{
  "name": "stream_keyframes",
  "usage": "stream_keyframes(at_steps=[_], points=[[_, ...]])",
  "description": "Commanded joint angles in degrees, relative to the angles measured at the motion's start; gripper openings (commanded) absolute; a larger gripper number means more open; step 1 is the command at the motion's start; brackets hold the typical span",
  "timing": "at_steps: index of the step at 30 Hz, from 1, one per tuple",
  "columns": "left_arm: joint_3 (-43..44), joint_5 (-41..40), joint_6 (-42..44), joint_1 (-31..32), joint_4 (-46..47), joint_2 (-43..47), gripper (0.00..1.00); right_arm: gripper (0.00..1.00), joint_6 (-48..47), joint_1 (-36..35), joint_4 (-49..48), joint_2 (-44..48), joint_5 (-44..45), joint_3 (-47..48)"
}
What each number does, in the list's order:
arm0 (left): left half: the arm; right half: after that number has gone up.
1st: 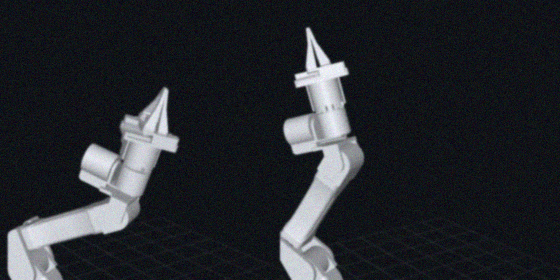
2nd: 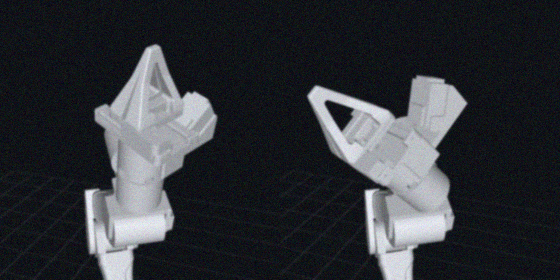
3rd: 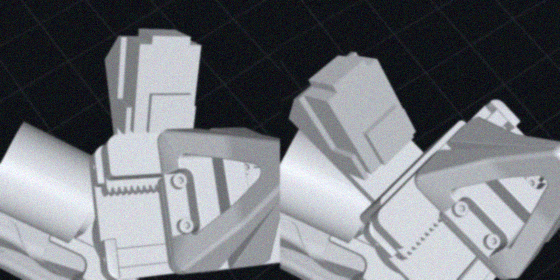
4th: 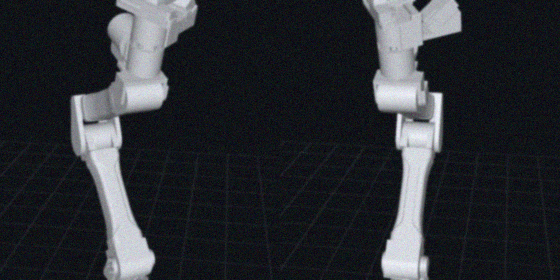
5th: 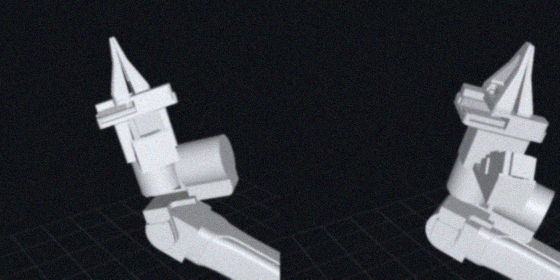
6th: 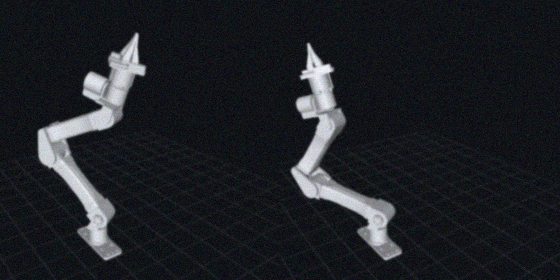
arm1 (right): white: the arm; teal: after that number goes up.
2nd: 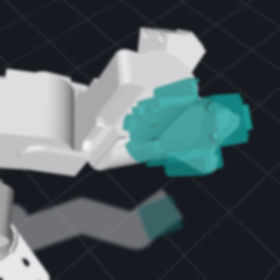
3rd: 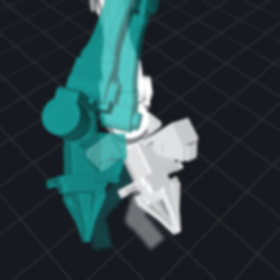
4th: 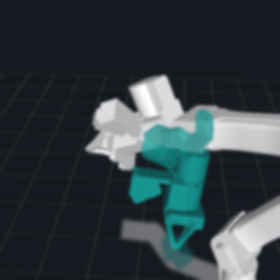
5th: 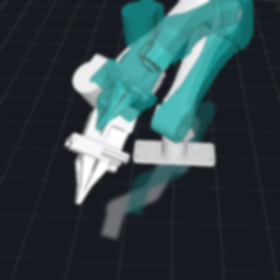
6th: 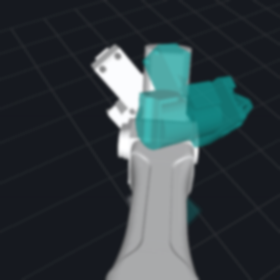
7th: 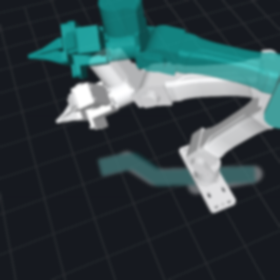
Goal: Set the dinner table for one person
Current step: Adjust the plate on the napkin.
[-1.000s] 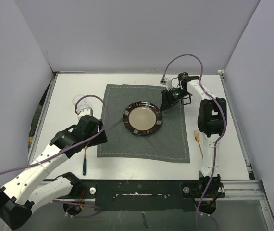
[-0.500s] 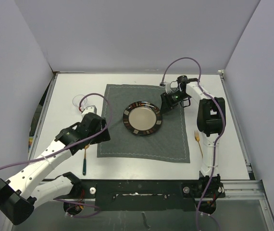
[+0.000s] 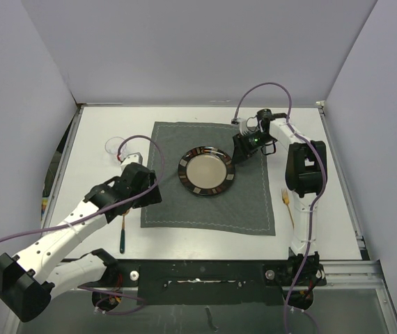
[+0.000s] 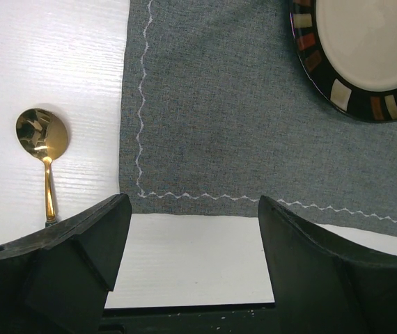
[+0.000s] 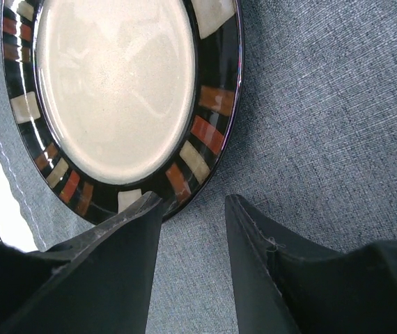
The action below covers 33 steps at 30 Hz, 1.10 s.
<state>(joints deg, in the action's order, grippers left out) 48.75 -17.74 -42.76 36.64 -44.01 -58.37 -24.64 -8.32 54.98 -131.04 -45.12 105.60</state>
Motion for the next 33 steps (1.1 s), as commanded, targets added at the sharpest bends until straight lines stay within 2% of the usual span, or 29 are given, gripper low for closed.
stream_keyframes(at_steps=[1,18,20,25,33], points=[[-0.84,-0.19,0.28,-0.20,3.78,0.18,0.73,0.42,-0.39,-0.68,-1.09,0.24,-2.63,0.98],[-3.58,0.84,-1.94,-0.32,5.15,0.71,0.73,0.40,0.07,-3.99,-2.35,-2.52,-4.36,2.67],[-3.58,0.90,-2.06,-0.26,5.16,0.73,0.73,0.35,0.03,-3.92,-2.29,-2.61,-4.61,2.72],[-3.58,0.95,-2.06,-0.26,5.24,0.80,0.73,0.01,-0.05,-3.90,-2.03,-2.70,-5.44,2.31],[-3.58,1.54,-1.89,-0.27,5.60,0.77,0.73,0.00,-1.59,-4.00,-0.01,-0.98,-6.01,3.07]])
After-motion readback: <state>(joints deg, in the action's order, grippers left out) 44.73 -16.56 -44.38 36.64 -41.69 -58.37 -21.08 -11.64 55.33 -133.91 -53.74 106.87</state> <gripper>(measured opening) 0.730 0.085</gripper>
